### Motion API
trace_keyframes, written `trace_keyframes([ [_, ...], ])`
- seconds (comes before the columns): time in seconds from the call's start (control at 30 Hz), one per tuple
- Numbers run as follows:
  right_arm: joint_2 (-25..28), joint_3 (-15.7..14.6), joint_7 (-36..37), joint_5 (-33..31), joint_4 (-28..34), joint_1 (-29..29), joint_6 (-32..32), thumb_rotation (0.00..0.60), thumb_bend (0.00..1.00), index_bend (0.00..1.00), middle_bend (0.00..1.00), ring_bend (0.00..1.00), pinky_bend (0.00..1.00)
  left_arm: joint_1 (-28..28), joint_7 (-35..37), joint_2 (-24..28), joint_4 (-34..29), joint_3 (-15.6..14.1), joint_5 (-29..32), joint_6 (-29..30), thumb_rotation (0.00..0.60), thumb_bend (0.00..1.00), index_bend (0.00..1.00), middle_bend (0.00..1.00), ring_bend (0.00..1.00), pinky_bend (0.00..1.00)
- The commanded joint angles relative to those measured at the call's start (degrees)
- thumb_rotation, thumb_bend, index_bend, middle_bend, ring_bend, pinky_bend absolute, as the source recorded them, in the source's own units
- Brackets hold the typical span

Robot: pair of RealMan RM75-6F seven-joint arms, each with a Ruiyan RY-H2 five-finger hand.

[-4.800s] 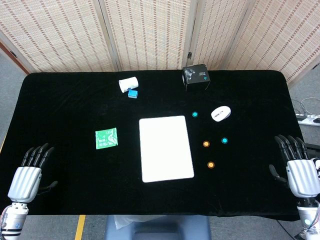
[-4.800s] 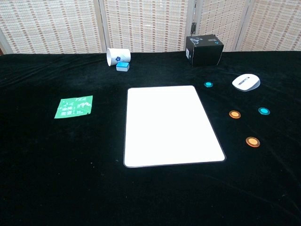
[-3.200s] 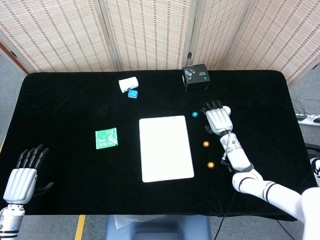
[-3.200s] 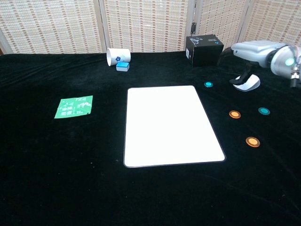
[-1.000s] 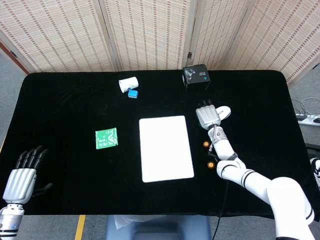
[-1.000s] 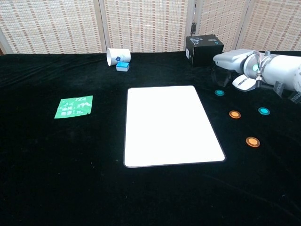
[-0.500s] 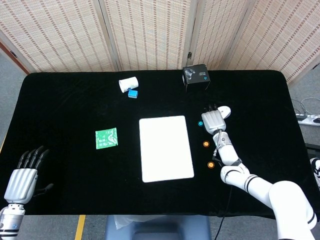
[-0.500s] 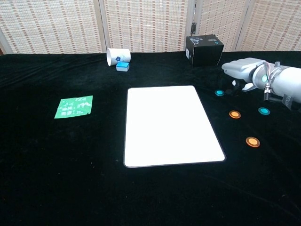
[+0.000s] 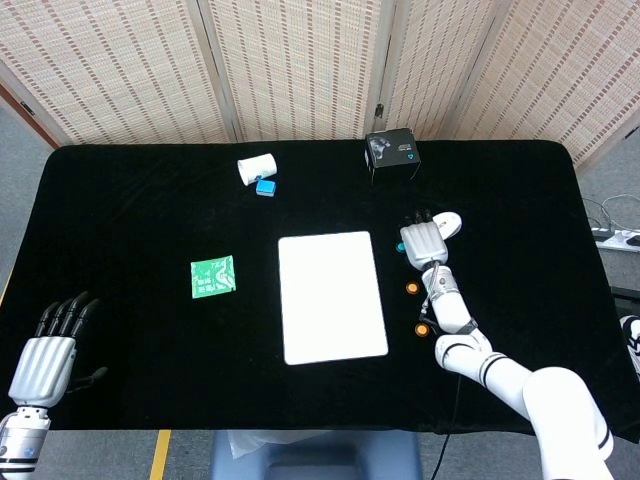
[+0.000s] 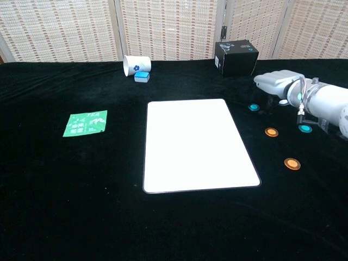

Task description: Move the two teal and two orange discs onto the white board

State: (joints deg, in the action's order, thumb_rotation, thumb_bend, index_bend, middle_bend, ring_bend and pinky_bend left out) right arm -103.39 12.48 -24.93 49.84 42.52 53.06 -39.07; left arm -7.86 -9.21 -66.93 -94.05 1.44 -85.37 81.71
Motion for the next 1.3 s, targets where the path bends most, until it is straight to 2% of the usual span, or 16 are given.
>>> trace_keyframes([
  [0.03,-0.5,0.3,0.2,0.3,-0.6,0.2,0.4,0.6,0.39,0.37,0.19,0.04,0.0,0.0,0.0,0.0,0.1,0.0,0.1,0.0,0.6,0.15,0.07,0.02,0.04,0.0],
  [0.37,-2.0,1.3,-0.1,0.6,-3.3,1.0,2.1,0.6,0.39,0.37,0.2,0.06,0.0,0.1,0.2,-0.2,0.5,0.0,0.4,-0.1,0.6,0.15,0.07,0.02,0.04,0.0],
  [0.93,-3.2,2.3,-0.5,1.1,-5.8,1.0,3.3,0.6,0.39,0.5,0.26,0.06,0.0,-0.1,0.3,-0.6,1.1,0.0,0.7,-0.6,0.6,0.15,0.06,0.02,0.04,0.0],
  [1.17,-1.5,2.5,0.7,2.7,-3.4,0.4,2.2,0.6,0.39,0.5,0.26,0.07,0.0,-0.1,0.4,-0.7,1.1,0.0,0.7,-0.5,0.6,0.15,0.06,0.02,0.04,0.0],
  [1.3,1.6,2.3,1.9,5.3,2.2,-0.3,0.0,0.6,0.39,0.5,0.26,0.07,0.0,-0.1,0.4,-0.5,1.1,0.1,0.6,-0.4,0.6,0.15,0.06,0.02,0.04,0.0],
])
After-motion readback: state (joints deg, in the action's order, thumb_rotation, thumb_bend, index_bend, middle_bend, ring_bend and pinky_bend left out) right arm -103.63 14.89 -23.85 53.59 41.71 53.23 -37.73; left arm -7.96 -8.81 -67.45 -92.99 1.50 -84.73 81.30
